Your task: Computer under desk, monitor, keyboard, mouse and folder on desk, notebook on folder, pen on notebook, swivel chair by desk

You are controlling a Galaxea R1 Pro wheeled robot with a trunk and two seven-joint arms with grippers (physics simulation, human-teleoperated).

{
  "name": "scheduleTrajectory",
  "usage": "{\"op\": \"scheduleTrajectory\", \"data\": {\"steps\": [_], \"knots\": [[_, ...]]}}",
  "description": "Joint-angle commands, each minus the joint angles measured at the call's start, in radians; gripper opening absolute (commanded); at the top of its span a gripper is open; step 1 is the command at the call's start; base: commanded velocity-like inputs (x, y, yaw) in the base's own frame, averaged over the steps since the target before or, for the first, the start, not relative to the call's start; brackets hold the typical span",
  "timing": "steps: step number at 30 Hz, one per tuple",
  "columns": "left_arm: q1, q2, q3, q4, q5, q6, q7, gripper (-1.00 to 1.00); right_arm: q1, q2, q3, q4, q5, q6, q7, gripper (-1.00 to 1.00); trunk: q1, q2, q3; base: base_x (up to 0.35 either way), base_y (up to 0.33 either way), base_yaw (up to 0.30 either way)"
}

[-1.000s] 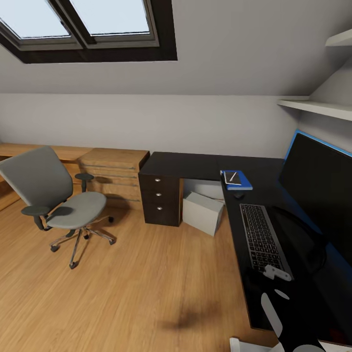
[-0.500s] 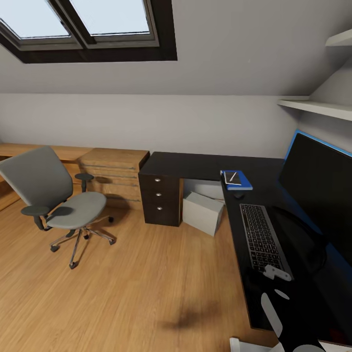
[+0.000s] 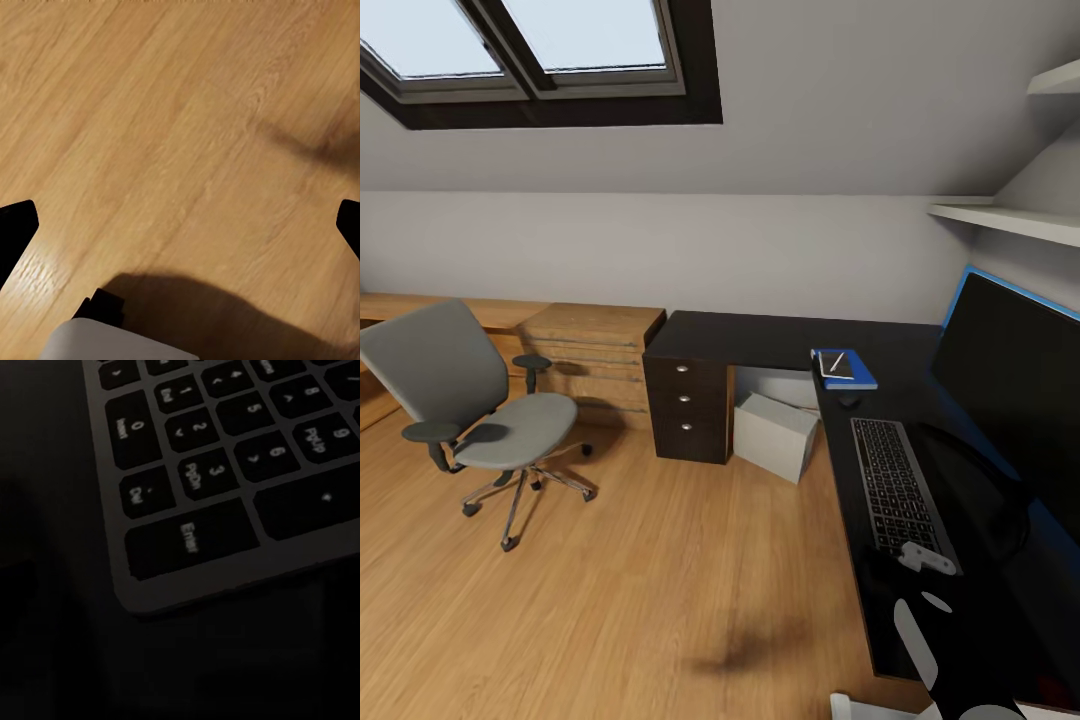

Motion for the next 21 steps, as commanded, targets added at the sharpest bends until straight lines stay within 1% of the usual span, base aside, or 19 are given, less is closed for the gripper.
{"op": "scheduleTrajectory", "data": {"steps": [1,21], "knots": [[0.000,0.000,-0.001,0.000,0.008,-0.003,0.000,1.00,0.000,0.000,0.001,-0.002,-0.009,0.005,-0.004,1.00,0.000,-0.001,-0.001,0.002,0.000,0.000],[0.000,0.000,0.000,0.000,0.009,-0.004,0.000,1.00,0.000,0.000,0.001,-0.002,-0.009,0.005,-0.003,1.00,0.000,-0.001,-0.001,0.015,0.000,0.000]]}}
